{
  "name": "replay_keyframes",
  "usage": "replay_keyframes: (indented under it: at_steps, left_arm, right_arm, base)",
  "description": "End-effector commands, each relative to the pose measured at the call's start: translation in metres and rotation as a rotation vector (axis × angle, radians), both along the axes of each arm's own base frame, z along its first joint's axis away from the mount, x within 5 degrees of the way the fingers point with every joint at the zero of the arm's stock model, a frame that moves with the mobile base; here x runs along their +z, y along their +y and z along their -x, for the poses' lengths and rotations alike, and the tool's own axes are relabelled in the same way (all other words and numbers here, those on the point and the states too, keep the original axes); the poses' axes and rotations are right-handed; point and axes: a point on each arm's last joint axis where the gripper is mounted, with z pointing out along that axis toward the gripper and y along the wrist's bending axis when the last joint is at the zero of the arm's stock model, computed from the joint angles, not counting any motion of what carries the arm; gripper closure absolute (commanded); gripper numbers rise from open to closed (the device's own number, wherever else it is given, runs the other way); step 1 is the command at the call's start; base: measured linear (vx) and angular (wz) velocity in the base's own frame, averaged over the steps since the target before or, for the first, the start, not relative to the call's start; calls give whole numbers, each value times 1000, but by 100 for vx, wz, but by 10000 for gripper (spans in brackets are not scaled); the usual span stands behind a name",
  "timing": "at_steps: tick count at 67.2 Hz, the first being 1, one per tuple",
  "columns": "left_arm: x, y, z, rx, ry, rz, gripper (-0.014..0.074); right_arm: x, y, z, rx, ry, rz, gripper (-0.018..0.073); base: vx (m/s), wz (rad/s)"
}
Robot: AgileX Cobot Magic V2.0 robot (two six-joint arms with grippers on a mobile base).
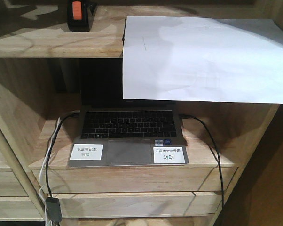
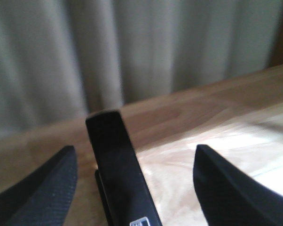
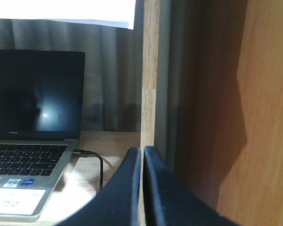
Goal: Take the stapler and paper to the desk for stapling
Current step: 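Lift the stapler off the shelf with the left gripper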
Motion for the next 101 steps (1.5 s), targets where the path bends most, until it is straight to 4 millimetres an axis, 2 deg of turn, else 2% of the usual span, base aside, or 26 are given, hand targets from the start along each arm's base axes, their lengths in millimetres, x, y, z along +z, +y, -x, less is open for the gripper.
replay_keyframes:
  at_steps: [1,32,48,54,58,75,87,101]
  left_arm:
    - [21,5,8,41,-77,45,98]
    - [-4,-5,-12,55,25,35,98]
    - [-7,-7,-15,66,39,57,108]
    - [-7,-6,-15,75,44,73,164]
    - [-8,-6,-16,75,46,72,232]
    - [-4,-8,-13,54,45,102,596]
    - [17,-3,-5,49,-22,134,605]
    - [50,9,20,31,-136,133,604]
  right_arm:
    - [6,1,2,5,-84,1,568]
    - [6,1,2,5,-84,1,568]
    - [6,1,2,5,-84,1,568]
    - [6,1,2,5,-84,1,568]
    - [6,1,2,5,-84,1,568]
    - [6,1,2,5,-84,1,568]
    - [6,1,2,5,-84,1,568]
    - [6,1,2,5,-84,1,568]
  base:
    - [0,0]
    - [0,0]
    - [0,0]
    - [0,0]
    - [0,0]
    - [0,0]
    - [0,0]
    - [0,0]
